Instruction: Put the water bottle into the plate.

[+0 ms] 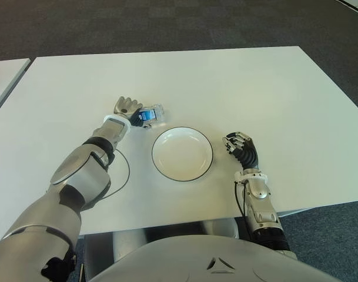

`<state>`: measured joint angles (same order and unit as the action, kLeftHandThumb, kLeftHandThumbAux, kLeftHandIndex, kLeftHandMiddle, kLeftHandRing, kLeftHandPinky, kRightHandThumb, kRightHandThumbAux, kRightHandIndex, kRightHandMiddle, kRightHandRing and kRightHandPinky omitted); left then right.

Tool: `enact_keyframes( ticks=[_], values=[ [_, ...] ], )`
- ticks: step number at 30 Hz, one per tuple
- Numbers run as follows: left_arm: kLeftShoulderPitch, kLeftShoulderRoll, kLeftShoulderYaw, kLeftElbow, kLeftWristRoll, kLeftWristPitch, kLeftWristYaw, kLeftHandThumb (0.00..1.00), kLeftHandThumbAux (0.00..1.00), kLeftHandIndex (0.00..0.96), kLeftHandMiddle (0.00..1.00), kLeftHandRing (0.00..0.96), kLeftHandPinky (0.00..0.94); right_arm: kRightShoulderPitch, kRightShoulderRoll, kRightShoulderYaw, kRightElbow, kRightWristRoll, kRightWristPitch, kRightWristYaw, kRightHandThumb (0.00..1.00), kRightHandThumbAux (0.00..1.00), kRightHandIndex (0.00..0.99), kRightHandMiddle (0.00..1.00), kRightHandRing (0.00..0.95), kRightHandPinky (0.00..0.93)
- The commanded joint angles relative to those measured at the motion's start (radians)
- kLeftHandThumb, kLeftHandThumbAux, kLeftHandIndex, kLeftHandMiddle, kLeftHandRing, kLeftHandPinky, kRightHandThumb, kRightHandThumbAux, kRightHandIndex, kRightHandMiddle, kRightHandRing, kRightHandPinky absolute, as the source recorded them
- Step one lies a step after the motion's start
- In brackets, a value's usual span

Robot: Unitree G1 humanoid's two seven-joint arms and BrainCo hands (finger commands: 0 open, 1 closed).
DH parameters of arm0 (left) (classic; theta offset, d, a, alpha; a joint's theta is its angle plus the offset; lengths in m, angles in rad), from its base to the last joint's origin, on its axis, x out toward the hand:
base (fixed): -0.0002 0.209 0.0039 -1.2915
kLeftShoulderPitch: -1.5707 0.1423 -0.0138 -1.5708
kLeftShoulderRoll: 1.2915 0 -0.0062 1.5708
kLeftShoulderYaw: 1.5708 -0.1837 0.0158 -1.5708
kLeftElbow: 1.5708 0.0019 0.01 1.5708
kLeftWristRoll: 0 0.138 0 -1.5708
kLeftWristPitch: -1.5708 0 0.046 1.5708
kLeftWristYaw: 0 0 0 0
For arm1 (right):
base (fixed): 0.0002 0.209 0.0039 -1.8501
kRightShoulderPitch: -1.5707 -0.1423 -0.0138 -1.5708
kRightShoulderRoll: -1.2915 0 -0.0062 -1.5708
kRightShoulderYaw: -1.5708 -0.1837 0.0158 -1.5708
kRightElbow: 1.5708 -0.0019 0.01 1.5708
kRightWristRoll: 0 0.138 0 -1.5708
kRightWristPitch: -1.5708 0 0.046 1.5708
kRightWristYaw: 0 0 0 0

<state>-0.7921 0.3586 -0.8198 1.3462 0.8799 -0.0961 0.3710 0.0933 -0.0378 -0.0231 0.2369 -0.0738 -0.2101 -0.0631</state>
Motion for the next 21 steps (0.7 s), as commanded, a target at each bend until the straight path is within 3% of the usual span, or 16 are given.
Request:
enact_keyframes(
  ticks=[1, 13, 21],
  values=[
    [0.106, -0.027, 0.014, 0.036, -0.013, -0.035, -0.067, 0.854, 0.665, 0.409, 0.583, 0.826, 0.847, 0.013, 0.003, -0.004, 0.023, 0.007, 0.034, 0.002, 0.704, 0.728, 0.435, 0.650, 0.654, 0.667],
    [0.118, -0.025, 0.098, 0.028, -0.080, -0.055, -0.047, 0.854, 0.665, 0.408, 0.573, 0.854, 0.869, 0.009, -0.001, -0.004, 0.028, 0.004, 0.026, 0.002, 0.704, 0.728, 0.435, 0.646, 0.653, 0.667],
    [0.059, -0.003, 0.196, 0.006, -0.158, -0.078, -0.082, 0.852, 0.668, 0.401, 0.558, 0.854, 0.855, 0.008, 0.000, -0.006, 0.029, 0.003, 0.024, -0.003, 0.705, 0.728, 0.434, 0.642, 0.652, 0.670]
  ],
)
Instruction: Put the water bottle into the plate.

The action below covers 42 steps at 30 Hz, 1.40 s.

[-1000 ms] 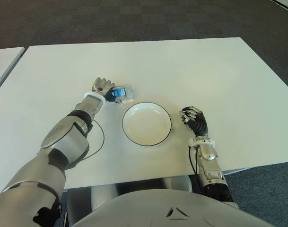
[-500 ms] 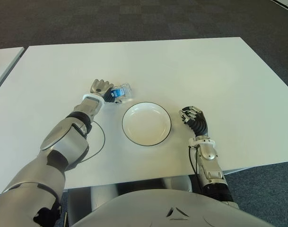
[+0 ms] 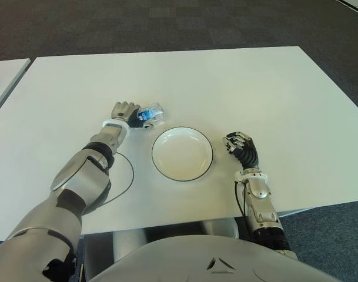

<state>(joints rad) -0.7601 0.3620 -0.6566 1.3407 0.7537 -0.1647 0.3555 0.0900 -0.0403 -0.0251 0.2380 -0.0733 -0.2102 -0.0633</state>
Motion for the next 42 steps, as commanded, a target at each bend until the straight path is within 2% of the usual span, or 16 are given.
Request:
enact_keyframes(
  ticks=[1, 8, 18, 21, 28, 42],
  values=[
    [0.016, -0.004, 0.044, 0.009, -0.040, -0.007, -0.075, 0.852, 0.668, 0.401, 0.556, 0.853, 0.844, 0.011, 0.002, -0.004, 0.028, 0.002, 0.023, -0.003, 0.705, 0.728, 0.434, 0.642, 0.652, 0.670],
    [-0.040, 0.021, 0.094, -0.012, -0.073, -0.038, -0.092, 0.853, 0.668, 0.401, 0.553, 0.849, 0.824, 0.009, 0.001, -0.002, 0.028, 0.002, 0.026, -0.001, 0.705, 0.728, 0.435, 0.647, 0.654, 0.669],
    [-0.059, 0.046, 0.139, -0.071, -0.091, -0.097, -0.056, 0.854, 0.667, 0.401, 0.551, 0.853, 0.831, 0.009, 0.003, -0.002, 0.024, 0.008, 0.028, 0.004, 0.704, 0.728, 0.434, 0.647, 0.647, 0.649],
    [-0.055, 0.057, 0.164, -0.135, -0.102, -0.109, -0.061, 0.854, 0.668, 0.400, 0.549, 0.854, 0.830, 0.010, 0.004, -0.003, 0.021, 0.011, 0.032, 0.003, 0.704, 0.728, 0.434, 0.643, 0.642, 0.641],
    [-0.047, 0.066, 0.192, -0.178, -0.108, -0.129, -0.065, 0.852, 0.669, 0.397, 0.545, 0.859, 0.833, 0.010, 0.006, -0.003, 0.021, 0.010, 0.030, 0.001, 0.704, 0.728, 0.434, 0.643, 0.641, 0.654],
    [0.016, 0.111, 0.229, -0.360, -0.098, -0.207, -0.035, 0.852, 0.670, 0.395, 0.541, 0.863, 0.844, 0.011, 0.006, -0.001, 0.018, 0.005, 0.038, -0.002, 0.705, 0.727, 0.435, 0.641, 0.648, 0.666]
  ],
)
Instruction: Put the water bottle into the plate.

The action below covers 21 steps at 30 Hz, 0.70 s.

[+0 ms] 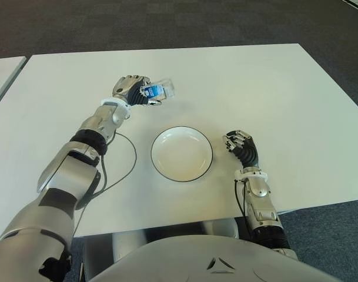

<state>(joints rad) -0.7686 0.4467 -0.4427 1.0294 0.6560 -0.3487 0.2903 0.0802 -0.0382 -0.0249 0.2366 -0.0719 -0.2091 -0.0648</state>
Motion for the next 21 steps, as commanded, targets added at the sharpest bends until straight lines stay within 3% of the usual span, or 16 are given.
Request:
enact_keyframes(
  ticks=[1, 7, 17, 21],
  values=[
    [0.028, 0.029, 0.016, -0.058, 0.001, -0.028, 0.033, 0.852, 0.670, 0.395, 0.541, 0.863, 0.845, 0.021, 0.004, -0.001, 0.019, 0.003, 0.038, 0.000, 0.705, 0.727, 0.435, 0.643, 0.650, 0.667],
    [0.062, 0.048, 0.028, -0.141, -0.002, -0.055, 0.034, 0.851, 0.670, 0.396, 0.542, 0.864, 0.847, 0.022, 0.004, -0.001, 0.017, 0.004, 0.044, 0.001, 0.704, 0.727, 0.435, 0.648, 0.654, 0.664],
    [0.180, 0.064, 0.062, -0.415, -0.001, -0.018, -0.023, 0.850, 0.670, 0.395, 0.542, 0.860, 0.842, 0.021, 0.004, 0.000, 0.015, 0.009, 0.052, 0.008, 0.704, 0.728, 0.435, 0.651, 0.653, 0.657],
    [0.240, 0.060, 0.063, -0.517, -0.016, -0.039, -0.061, 0.851, 0.669, 0.395, 0.542, 0.858, 0.844, 0.022, 0.006, -0.001, 0.014, 0.014, 0.045, 0.012, 0.704, 0.728, 0.435, 0.651, 0.647, 0.649]
  ],
)
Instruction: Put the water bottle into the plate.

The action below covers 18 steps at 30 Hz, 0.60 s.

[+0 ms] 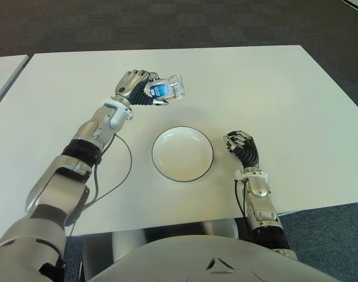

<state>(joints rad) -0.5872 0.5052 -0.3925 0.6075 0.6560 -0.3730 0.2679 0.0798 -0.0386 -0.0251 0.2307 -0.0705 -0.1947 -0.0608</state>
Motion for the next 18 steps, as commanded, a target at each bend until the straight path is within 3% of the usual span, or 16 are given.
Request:
enact_keyframes(
  ticks=[1, 11, 18],
  values=[
    [0.070, 0.000, 0.013, -0.113, -0.017, -0.015, -0.047, 0.850, 0.669, 0.395, 0.542, 0.857, 0.841, 0.023, 0.007, 0.000, 0.020, 0.012, 0.030, 0.008, 0.704, 0.728, 0.435, 0.651, 0.645, 0.646],
    [0.178, 0.002, -0.006, -0.246, -0.005, -0.040, -0.162, 0.850, 0.669, 0.394, 0.540, 0.853, 0.821, 0.028, 0.011, -0.003, 0.015, 0.009, 0.028, 0.000, 0.704, 0.728, 0.434, 0.644, 0.639, 0.648],
    [0.202, 0.013, -0.062, -0.222, 0.072, -0.099, -0.170, 0.849, 0.670, 0.394, 0.541, 0.849, 0.838, 0.030, 0.011, -0.002, 0.012, 0.006, 0.028, -0.002, 0.704, 0.728, 0.434, 0.642, 0.642, 0.652]
  ],
)
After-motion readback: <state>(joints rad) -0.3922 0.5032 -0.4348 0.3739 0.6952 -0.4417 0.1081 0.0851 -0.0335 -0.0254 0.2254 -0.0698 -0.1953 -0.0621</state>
